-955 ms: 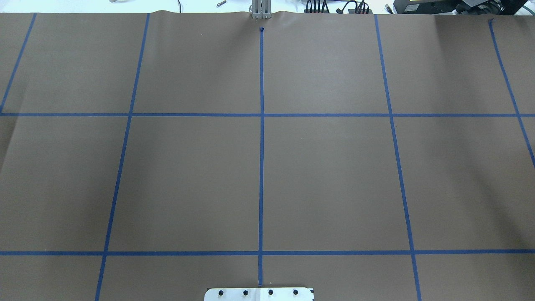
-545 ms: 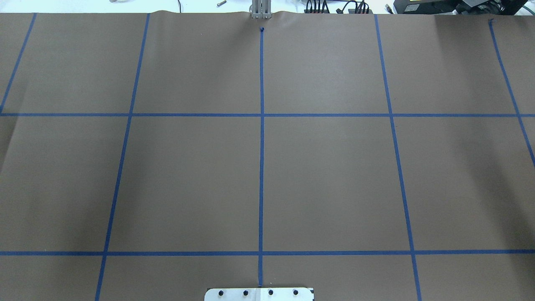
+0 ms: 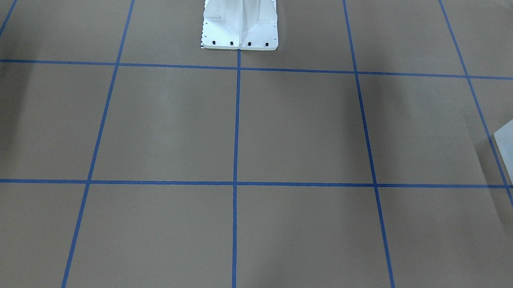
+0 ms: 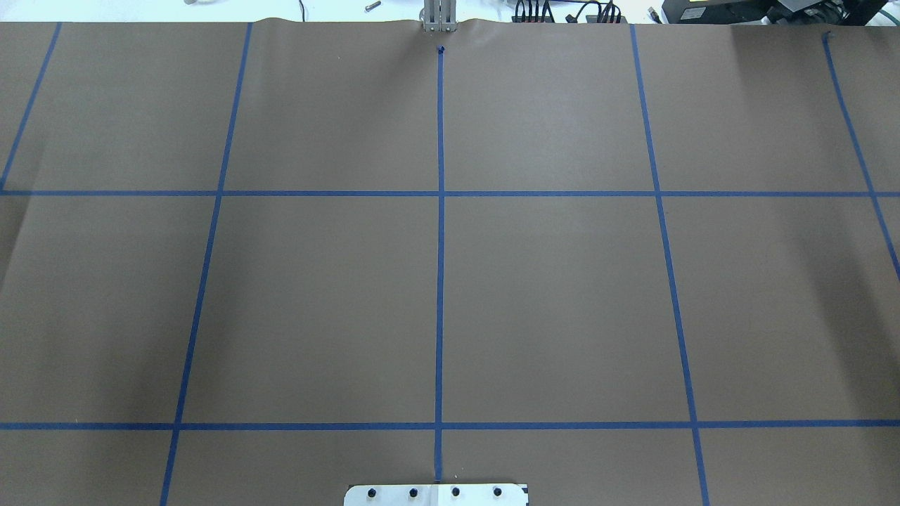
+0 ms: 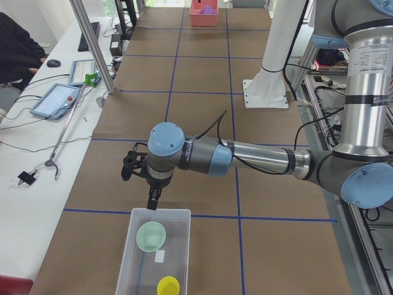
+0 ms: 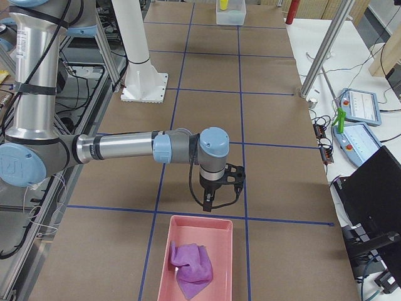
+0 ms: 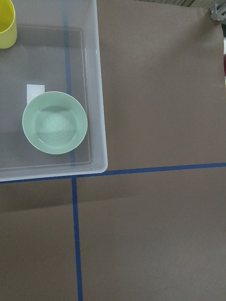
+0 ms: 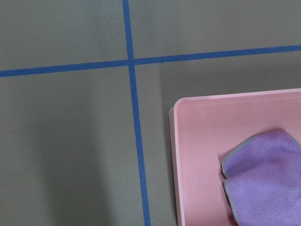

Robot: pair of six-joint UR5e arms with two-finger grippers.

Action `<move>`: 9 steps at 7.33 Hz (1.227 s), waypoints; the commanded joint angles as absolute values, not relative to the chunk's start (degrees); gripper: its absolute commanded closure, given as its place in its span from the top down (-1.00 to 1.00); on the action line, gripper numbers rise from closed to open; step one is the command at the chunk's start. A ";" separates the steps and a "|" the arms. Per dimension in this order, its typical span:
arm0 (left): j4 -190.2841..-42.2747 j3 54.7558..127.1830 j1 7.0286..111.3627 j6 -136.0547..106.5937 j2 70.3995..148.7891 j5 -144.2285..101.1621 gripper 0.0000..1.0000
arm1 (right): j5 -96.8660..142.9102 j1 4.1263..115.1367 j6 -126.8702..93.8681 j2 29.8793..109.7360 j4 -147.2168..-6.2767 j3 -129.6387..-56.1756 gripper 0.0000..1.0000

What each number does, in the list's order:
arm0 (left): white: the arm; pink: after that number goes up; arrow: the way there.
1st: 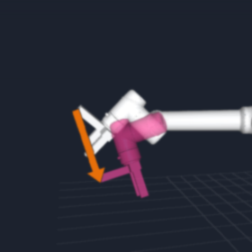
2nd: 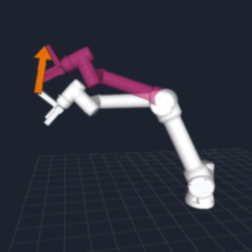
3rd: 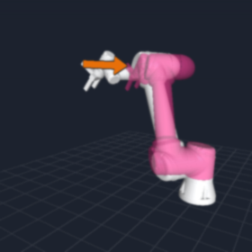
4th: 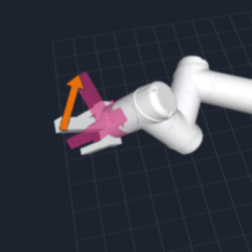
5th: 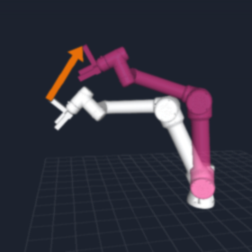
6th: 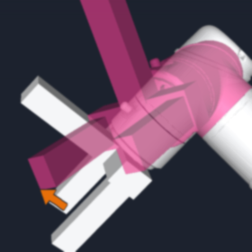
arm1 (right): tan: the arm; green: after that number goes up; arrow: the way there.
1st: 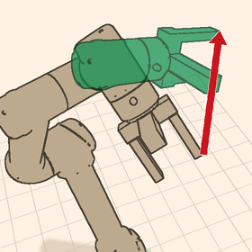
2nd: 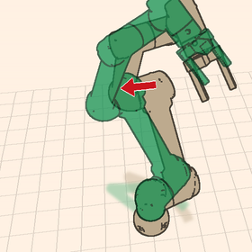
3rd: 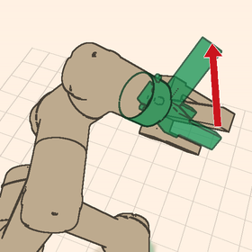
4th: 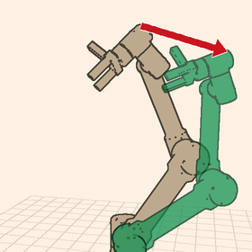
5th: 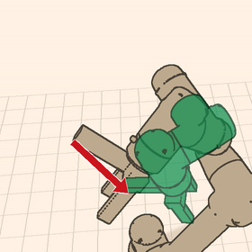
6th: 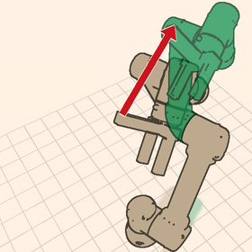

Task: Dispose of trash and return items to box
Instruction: 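Release the cup and hold both arms over the bins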

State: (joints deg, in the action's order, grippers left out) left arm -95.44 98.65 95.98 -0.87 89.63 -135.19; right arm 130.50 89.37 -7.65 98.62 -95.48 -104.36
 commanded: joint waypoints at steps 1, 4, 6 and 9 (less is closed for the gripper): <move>-95.10 98.61 94.75 -1.05 89.56 -135.00 0.97 | 135.86 89.47 -7.12 99.23 -92.82 -102.04 1.00; -95.01 97.74 94.48 -1.05 89.38 -134.83 0.97 | 135.88 89.47 -6.77 98.79 -92.81 -101.95 1.00; -95.01 97.47 94.40 -1.14 88.95 -134.82 0.97 | 136.14 89.47 -7.21 98.35 -92.81 -102.30 1.00; -95.53 95.97 94.22 -0.79 86.67 -134.91 0.97 | 136.23 89.47 -7.29 98.35 -92.81 -102.48 1.00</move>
State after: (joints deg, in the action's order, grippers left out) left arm -95.24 96.35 94.27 -0.91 87.88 -134.84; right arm 136.21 89.47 -7.25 98.37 -92.81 -102.39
